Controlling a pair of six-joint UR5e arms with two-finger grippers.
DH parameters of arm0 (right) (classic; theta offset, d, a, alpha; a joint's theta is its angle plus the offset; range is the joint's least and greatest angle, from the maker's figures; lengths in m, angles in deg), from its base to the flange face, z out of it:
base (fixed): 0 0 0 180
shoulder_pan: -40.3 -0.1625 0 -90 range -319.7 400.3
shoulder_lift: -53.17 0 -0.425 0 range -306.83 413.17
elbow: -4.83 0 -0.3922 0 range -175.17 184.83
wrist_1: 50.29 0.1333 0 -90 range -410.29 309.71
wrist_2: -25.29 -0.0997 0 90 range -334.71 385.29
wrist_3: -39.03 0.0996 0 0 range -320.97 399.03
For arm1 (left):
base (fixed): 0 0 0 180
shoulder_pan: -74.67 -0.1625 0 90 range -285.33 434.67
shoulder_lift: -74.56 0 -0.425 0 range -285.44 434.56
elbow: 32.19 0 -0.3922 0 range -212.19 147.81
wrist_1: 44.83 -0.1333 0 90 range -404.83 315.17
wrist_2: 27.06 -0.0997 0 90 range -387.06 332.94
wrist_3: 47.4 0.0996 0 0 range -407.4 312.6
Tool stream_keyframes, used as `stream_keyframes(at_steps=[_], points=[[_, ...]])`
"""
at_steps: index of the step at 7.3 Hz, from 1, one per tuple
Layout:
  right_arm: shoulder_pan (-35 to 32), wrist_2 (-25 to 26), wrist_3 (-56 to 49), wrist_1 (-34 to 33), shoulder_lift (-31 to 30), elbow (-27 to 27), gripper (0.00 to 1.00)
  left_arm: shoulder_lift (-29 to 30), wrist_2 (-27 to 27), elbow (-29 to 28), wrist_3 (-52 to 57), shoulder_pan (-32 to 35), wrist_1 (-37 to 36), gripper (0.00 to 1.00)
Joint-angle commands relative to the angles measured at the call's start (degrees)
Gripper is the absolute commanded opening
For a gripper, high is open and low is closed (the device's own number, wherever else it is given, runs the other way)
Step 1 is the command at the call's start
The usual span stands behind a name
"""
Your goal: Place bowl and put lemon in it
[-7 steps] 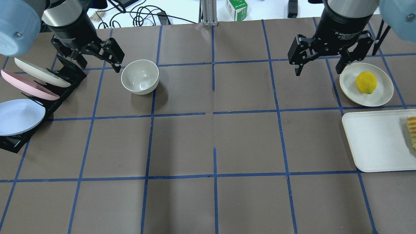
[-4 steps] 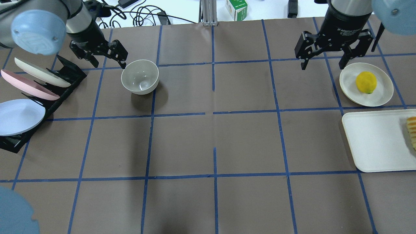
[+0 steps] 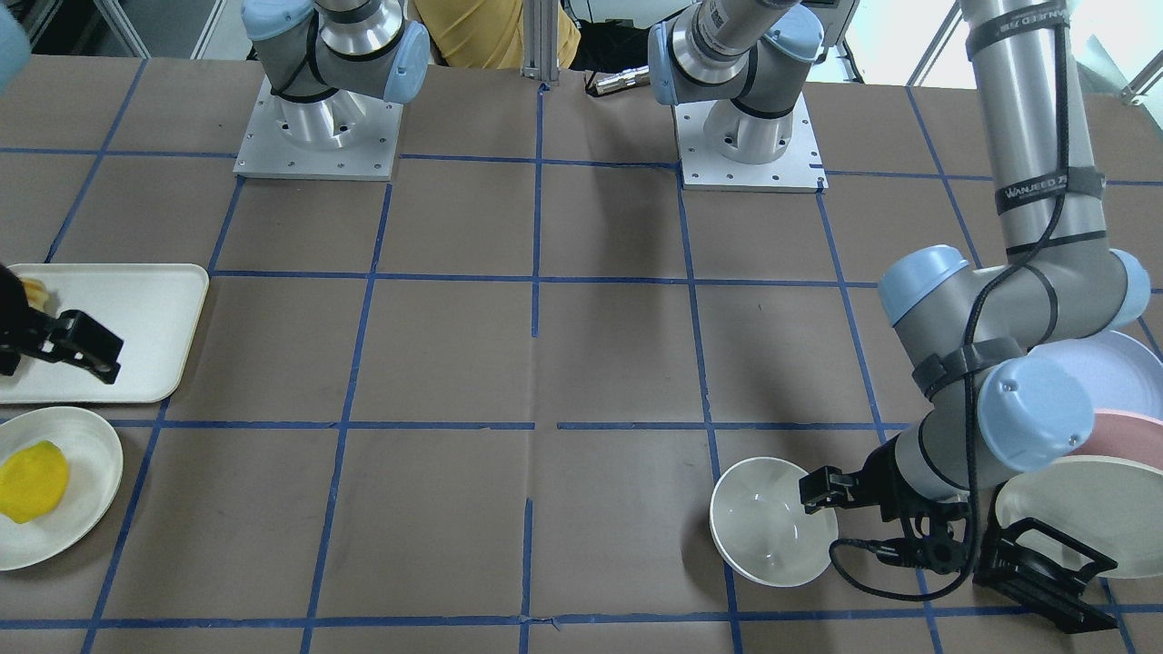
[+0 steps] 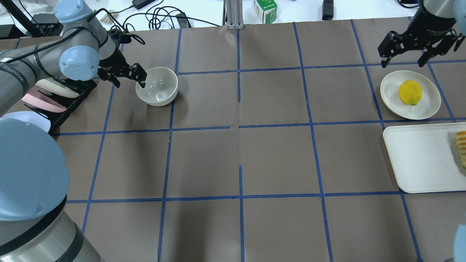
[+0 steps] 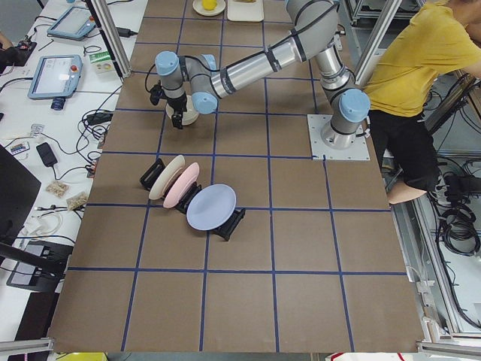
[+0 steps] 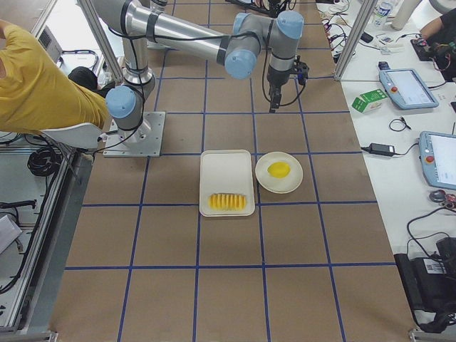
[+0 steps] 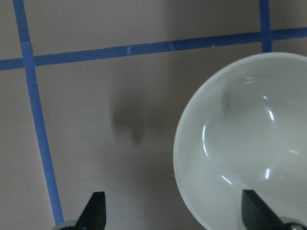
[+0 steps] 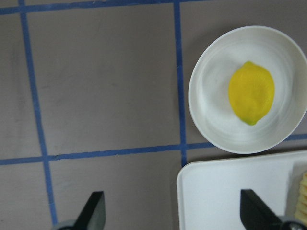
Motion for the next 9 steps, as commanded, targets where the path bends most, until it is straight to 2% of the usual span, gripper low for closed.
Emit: stream_keyframes(at_steps=[1,2,4,5,6,7,9], points=[[5.9,0.1,-9.5,-7.4,7.6,-0.2,1.0,3.3,2.7,0.2,-0.4,-0.2,-4.0,1.0],[6.5,0.4,-11.0,-12.3,10.3,-0.2,1.0,3.3,2.9,0.6,-0.3,-0.1,-4.0,0.95],[7.9,0.8,-11.0,-13.2,14.5,-0.2,1.0,3.0,3.5,0.8,-0.6,-0.1,-4.1,0.44],[8.0,2.4,-11.3,-16.1,16.9,-0.2,1.0,2.8,3.9,0.8,-0.2,-0.1,-4.0,0.35],[8.0,3.8,-11.4,-19.5,19.0,-0.2,1.0,2.5,3.9,0.9,0.0,0.0,-3.5,0.08],[8.0,3.8,-12.2,-19.8,19.5,0.3,1.0,2.2,3.9,0.9,0.0,0.0,-3.3,0.0],[8.0,3.4,-12.2,-18.8,20.5,0.5,1.0,1.9,4.2,1.0,0.0,0.0,-3.2,0.0]])
